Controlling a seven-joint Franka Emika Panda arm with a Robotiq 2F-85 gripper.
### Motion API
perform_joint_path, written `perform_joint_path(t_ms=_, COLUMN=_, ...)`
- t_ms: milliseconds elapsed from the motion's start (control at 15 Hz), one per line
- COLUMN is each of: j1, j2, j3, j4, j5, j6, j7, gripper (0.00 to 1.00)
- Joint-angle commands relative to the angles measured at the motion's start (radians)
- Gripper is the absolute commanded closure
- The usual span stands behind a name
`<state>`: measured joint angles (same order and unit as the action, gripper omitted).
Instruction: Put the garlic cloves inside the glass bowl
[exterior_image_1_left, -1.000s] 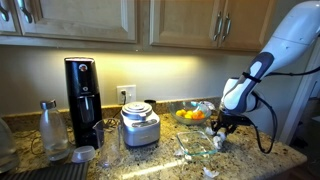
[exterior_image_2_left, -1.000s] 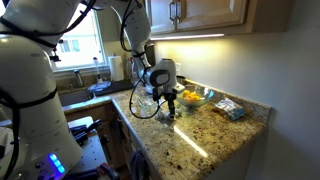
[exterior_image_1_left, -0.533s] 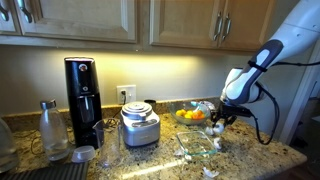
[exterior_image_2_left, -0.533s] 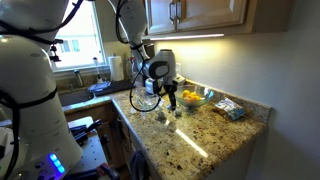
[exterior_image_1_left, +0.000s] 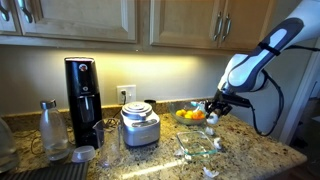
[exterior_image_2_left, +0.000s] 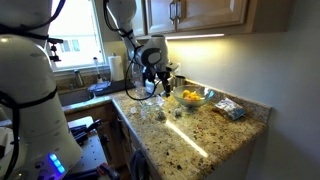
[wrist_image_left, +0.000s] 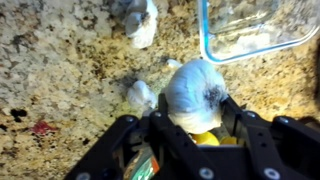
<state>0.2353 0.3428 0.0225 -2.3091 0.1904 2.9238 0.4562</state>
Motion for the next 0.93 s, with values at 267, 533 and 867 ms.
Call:
perform_joint_path(t_ms=267, j1=-0.006, j2=0.050, j3=0.164, j4=0.036, j5=0.021, j6=-0.024, j7=-0.113, gripper=0.71)
perform_joint_path(t_ms=533, j1=0.016, j2=0.141, j3=0.165, j4=0.077, j5=-0.008, j6=-0.001, j7=-0.141, gripper=0.71)
perform_joint_path(t_ms=867, j1=0.044, j2=0.232, j3=0.140, j4=0.130, j5=-0.029, j6=-0.001, j7=-0.164, gripper=0.71)
